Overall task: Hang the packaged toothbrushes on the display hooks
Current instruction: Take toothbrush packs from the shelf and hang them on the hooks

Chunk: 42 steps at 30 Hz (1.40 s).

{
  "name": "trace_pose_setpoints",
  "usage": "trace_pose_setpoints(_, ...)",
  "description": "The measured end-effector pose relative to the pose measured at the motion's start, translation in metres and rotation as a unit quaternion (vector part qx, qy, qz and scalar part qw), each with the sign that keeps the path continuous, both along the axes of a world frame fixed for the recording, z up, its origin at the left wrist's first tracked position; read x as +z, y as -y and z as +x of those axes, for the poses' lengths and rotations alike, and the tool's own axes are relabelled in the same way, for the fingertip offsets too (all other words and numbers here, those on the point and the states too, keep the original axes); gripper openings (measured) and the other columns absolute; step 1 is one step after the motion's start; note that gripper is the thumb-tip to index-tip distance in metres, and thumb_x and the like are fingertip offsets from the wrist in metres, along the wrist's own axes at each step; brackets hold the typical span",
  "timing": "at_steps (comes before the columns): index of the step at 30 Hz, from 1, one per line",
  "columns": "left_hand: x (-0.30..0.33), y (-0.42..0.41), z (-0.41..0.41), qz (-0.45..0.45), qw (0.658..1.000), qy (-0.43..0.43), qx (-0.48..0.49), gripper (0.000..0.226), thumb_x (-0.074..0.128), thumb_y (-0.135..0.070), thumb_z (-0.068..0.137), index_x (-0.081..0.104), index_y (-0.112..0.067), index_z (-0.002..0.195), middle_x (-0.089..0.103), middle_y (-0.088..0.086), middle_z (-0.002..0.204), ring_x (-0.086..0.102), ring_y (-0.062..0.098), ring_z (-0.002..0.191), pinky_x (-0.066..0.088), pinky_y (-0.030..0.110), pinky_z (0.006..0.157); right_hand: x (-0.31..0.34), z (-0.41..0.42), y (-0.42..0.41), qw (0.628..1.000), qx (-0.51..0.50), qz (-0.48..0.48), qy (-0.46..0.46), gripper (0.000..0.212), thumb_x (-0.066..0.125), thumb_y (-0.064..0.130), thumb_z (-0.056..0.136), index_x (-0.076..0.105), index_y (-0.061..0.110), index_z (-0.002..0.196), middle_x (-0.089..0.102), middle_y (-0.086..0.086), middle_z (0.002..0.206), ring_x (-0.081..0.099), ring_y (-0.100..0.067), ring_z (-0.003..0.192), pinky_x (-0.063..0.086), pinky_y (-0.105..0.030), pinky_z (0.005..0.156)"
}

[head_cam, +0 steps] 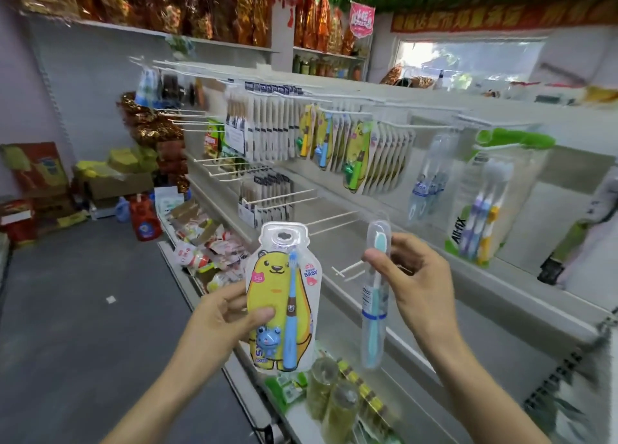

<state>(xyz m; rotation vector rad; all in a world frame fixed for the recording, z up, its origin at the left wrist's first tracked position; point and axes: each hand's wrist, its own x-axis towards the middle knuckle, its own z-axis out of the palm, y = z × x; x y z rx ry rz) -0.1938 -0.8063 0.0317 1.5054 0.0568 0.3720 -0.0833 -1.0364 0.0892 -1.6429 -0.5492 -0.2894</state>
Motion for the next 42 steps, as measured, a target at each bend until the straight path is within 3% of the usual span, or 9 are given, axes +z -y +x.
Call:
trace_pose_setpoints(3,-0.003,-0.02,0.035,-0.009,0.999,0.004,-0.051,0.041,0.083,-0.009,0.077,0.069,-0.006,0.115,0.077,0.014,0.103,0.075,0.035,0.091,0.063,0.04,0.067,0.007,0.009,-0.008,0.999,-0.049,-0.013,0.01,0.027,0.077,0.035,0.077,0.073,0.022,0.101,0.077,0.004,0.089,0.073,-0.019,0.084,0.06,-0.032,0.079)
trace_pose_setpoints(6,-0.004,-0.04,0.068,-0.024,0.995,0.01,-0.096,0.043,0.087,-0.02,0.072,0.073,-0.011,0.111,0.077,0.014,0.104,0.074,0.035,0.093,0.062,0.034,0.069,0.013,0.013,-0.018,0.994,-0.104,-0.022,0.02,0.034,0.075,0.042,0.076,0.072,0.021,0.102,0.077,0.004,0.091,0.074,-0.014,0.084,0.061,-0.032,0.079)
trace_pose_setpoints(11,0.004,-0.069,0.106,0.002,0.983,0.015,-0.182,0.047,0.083,-0.039,0.062,0.076,-0.026,0.106,0.077,0.01,0.103,0.075,0.03,0.092,0.062,0.043,0.079,0.027,0.018,-0.035,0.982,-0.188,-0.001,0.021,0.028,0.079,0.03,0.08,0.072,0.014,0.101,0.078,0.001,0.09,0.075,-0.016,0.082,0.061,-0.035,0.081)
trace_pose_setpoints(16,0.009,-0.091,0.136,-0.01,0.973,0.002,-0.232,0.031,0.081,-0.012,0.071,0.075,-0.013,0.102,0.078,0.01,0.096,0.076,0.03,0.088,0.061,0.029,0.066,0.051,0.028,-0.058,0.963,-0.264,0.013,0.058,0.024,0.081,0.027,0.079,0.072,0.011,0.095,0.077,0.0,0.083,0.075,-0.018,0.076,0.058,-0.026,0.07)
trace_pose_setpoints(23,0.008,-0.113,0.161,0.009,0.964,0.002,-0.267,0.033,0.083,-0.015,0.067,0.075,-0.015,0.099,0.079,0.009,0.092,0.076,0.029,0.083,0.06,0.027,0.063,0.075,0.053,-0.081,0.943,-0.325,0.001,0.07,0.027,0.083,0.037,0.078,0.072,0.016,0.092,0.077,-0.002,0.085,0.075,-0.023,0.079,0.056,-0.03,0.065)
trace_pose_setpoints(27,0.008,-0.126,0.169,0.006,0.955,0.005,-0.296,0.041,0.089,-0.04,0.057,0.078,-0.033,0.095,0.079,0.007,0.094,0.076,0.024,0.078,0.06,0.029,0.062,0.081,0.064,-0.086,0.935,-0.347,0.005,0.065,0.028,0.083,0.035,0.079,0.072,0.013,0.092,0.077,-0.003,0.085,0.075,-0.025,0.077,0.059,-0.035,0.066)
trace_pose_setpoints(36,0.006,-0.144,0.188,0.013,0.949,-0.005,-0.314,0.026,0.082,-0.016,0.067,0.078,-0.015,0.092,0.078,0.012,0.091,0.075,0.021,0.072,0.059,0.028,0.056,0.08,0.083,-0.099,0.924,-0.377,0.005,0.066,0.028,0.08,0.034,0.083,0.072,0.01,0.096,0.077,-0.002,0.085,0.075,-0.016,0.073,0.056,-0.026,0.058)
trace_pose_setpoints(39,0.005,-0.15,0.193,0.015,0.946,-0.002,-0.324,0.067,0.094,-0.056,0.042,0.079,-0.019,0.096,0.079,0.01,0.092,0.076,0.024,0.078,0.058,0.027,0.057,0.077,0.098,-0.093,0.918,-0.392,0.012,0.055,0.027,0.08,0.033,0.084,0.072,0.01,0.095,0.077,-0.002,0.082,0.075,-0.016,0.073,0.054,-0.026,0.055)
trace_pose_setpoints(42,0.003,-0.157,0.197,0.01,0.948,-0.02,-0.316,0.093,0.093,-0.064,0.03,0.073,-0.014,0.106,0.078,0.01,0.096,0.076,0.028,0.083,0.06,0.03,0.062,0.075,0.116,-0.082,0.915,-0.401,0.014,0.039,0.027,0.08,0.033,0.083,0.072,0.01,0.094,0.077,-0.003,0.083,0.075,-0.023,0.077,0.057,-0.033,0.058)
